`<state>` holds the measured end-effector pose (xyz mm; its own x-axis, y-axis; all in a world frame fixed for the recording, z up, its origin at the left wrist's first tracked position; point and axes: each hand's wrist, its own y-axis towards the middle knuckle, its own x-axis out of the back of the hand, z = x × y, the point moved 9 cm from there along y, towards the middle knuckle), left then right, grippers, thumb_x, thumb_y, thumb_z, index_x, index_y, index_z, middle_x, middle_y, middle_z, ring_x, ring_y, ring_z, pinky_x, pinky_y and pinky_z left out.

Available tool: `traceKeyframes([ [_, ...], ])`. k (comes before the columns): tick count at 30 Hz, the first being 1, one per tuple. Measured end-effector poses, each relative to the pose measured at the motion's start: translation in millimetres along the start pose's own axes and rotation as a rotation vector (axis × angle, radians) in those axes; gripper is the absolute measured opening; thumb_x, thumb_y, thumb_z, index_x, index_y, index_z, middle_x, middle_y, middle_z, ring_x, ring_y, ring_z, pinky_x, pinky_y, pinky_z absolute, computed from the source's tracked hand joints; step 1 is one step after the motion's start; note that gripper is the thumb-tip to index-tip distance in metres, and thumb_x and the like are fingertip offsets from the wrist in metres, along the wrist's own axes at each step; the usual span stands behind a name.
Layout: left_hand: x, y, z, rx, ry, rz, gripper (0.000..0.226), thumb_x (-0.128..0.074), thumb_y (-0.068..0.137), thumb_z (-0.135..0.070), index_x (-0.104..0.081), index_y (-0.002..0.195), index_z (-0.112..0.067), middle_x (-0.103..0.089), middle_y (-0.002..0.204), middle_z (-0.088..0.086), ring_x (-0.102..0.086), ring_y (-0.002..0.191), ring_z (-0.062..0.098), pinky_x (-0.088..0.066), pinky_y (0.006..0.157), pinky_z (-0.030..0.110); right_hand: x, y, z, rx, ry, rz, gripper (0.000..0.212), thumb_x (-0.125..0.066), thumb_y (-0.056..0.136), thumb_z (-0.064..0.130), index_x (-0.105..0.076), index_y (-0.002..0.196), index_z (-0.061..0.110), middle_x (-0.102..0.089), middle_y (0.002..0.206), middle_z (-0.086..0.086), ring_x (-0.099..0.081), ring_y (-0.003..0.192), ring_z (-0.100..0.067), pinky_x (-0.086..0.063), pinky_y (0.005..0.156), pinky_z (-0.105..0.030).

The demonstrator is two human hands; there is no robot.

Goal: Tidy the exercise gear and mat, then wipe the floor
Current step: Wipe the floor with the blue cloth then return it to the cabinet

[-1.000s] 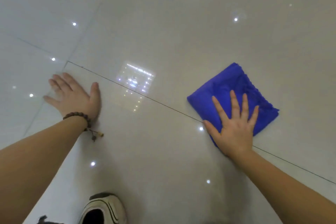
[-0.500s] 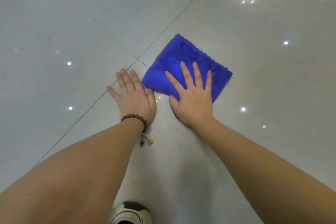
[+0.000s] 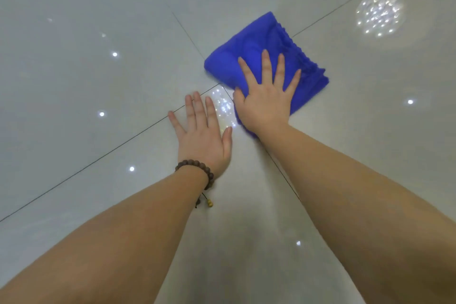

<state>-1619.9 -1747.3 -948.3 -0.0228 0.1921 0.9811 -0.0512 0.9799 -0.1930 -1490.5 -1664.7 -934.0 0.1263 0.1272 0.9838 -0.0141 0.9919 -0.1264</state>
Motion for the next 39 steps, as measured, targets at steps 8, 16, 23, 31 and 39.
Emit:
traceKeyframes([
  [8,0.4,-0.6,1.2,-0.006,-0.022,-0.022,0.075,-0.010,0.092,-0.049,-0.004,0.152,-0.003,-0.001,0.160,0.019,0.004,0.148,0.030,0.000,0.114,0.063,1.8,-7.0,5.2,0.099,0.025,-0.035,0.058,-0.026,0.091,0.052,-0.021,0.148,0.041,-0.014,0.160,-0.002,-0.006,0.147,-0.031,-0.003,0.113,-0.062],
  [16,2.6,-5.1,-0.4,-0.011,-0.027,0.024,0.073,-0.009,0.095,-0.048,0.006,0.151,-0.005,0.010,0.159,0.018,0.014,0.147,0.031,0.004,0.113,0.063,-13.1,-281.4,-124.2,-0.344,0.025,-0.018,0.062,-0.034,0.088,0.048,-0.023,0.148,0.037,-0.020,0.158,-0.006,-0.012,0.146,-0.034,-0.009,0.112,-0.064],
  [23,2.6,-5.6,-1.7,-0.022,-0.023,0.043,0.073,-0.007,0.095,-0.048,0.006,0.151,-0.003,0.010,0.159,0.019,0.014,0.146,0.032,0.004,0.111,0.066,-17.2,-293.1,-121.7,-0.911,0.156,-0.088,0.064,-0.033,0.087,0.049,-0.016,0.148,0.040,-0.015,0.159,-0.006,-0.008,0.145,-0.034,-0.005,0.110,-0.067],
  [31,-0.3,-3.9,0.1,-0.044,-0.017,0.034,0.075,-0.011,0.094,-0.049,0.003,0.151,-0.003,0.007,0.159,0.020,0.011,0.147,0.032,0.003,0.111,0.067,-17.8,-216.1,-56.2,-0.554,0.051,-0.097,0.062,-0.034,0.087,0.053,-0.023,0.148,0.041,-0.016,0.159,-0.004,-0.009,0.146,-0.033,-0.001,0.113,-0.062],
  [39,-3.1,-3.0,-0.1,-0.040,-0.011,0.058,0.075,-0.008,0.093,-0.048,0.002,0.151,-0.002,0.006,0.159,0.021,0.008,0.147,0.034,0.000,0.110,0.069,-24.5,-414.0,-142.5,-0.963,0.094,-0.092,0.062,-0.032,0.088,0.052,-0.018,0.148,0.042,-0.016,0.159,-0.001,-0.009,0.146,-0.029,-0.006,0.114,-0.061],
])
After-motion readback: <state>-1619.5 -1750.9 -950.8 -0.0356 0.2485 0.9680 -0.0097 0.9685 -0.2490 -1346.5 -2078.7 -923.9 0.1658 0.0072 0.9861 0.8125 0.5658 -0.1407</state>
